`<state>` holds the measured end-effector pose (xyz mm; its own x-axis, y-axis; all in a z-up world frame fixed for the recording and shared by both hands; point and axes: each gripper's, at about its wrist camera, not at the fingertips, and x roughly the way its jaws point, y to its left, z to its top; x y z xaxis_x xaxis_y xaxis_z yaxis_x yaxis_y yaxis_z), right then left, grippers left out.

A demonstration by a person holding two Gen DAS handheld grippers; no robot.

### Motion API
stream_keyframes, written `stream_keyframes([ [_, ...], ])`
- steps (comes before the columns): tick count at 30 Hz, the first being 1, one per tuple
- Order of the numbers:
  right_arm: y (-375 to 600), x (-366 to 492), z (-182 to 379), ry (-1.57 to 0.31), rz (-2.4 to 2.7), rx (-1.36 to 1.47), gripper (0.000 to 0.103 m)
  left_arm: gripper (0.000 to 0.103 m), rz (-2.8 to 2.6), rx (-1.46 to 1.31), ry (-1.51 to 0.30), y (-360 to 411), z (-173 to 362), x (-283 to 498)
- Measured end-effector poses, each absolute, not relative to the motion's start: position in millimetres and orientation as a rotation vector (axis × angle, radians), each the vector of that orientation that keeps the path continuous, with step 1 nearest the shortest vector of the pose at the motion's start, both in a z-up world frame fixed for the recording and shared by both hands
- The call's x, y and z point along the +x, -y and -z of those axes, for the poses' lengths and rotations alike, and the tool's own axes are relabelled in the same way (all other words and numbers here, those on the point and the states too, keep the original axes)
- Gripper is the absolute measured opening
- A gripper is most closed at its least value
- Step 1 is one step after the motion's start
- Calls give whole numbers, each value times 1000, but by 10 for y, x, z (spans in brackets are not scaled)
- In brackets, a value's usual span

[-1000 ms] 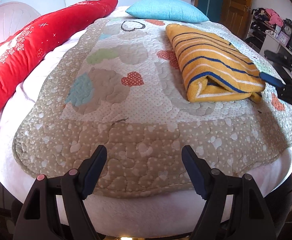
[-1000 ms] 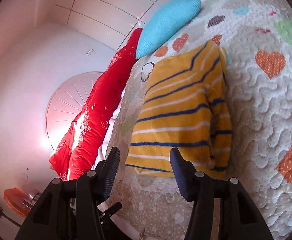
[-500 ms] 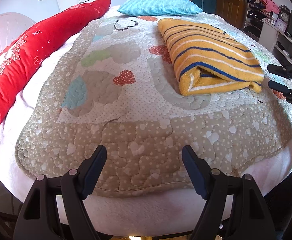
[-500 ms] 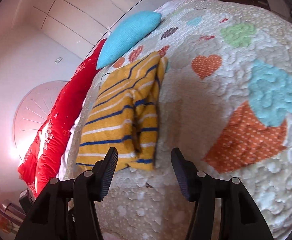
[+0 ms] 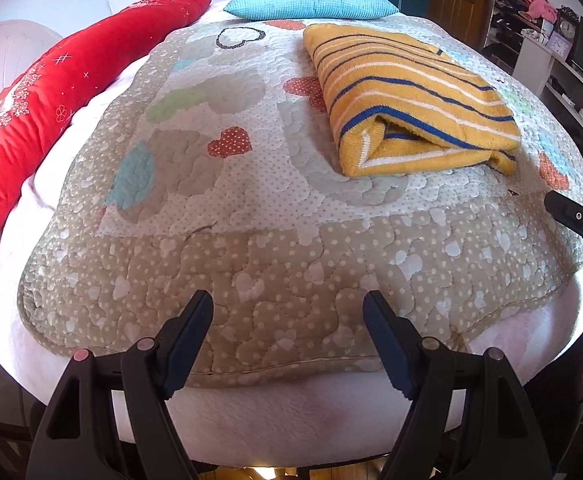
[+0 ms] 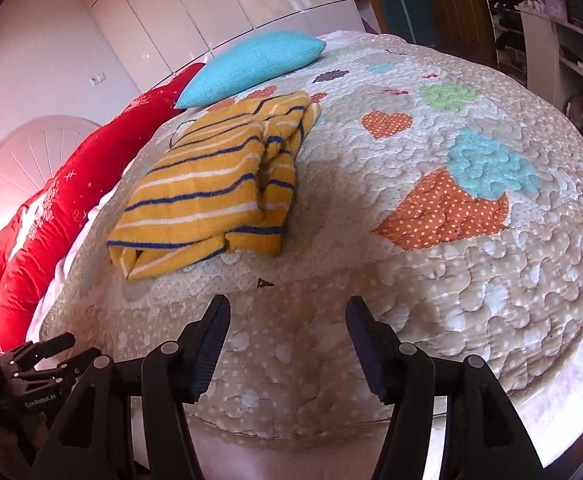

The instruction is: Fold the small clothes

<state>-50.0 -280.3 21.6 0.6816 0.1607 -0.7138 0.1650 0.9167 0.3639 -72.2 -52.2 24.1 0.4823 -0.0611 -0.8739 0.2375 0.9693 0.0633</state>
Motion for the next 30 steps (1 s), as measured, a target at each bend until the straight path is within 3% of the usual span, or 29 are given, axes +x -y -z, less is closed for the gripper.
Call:
stream_keyframes([
  [22, 2506, -843, -467, -864, 73, 347, 69, 76, 175, 103, -978, 351, -678, -952],
  [29, 2300, -930, -748, -825, 50, 296, 71, 77, 126, 107, -806, 252, -1092, -1219],
  [30, 2273, -937, -791, -818, 46, 291, 71, 84, 105, 115, -749, 234, -1178, -1282],
])
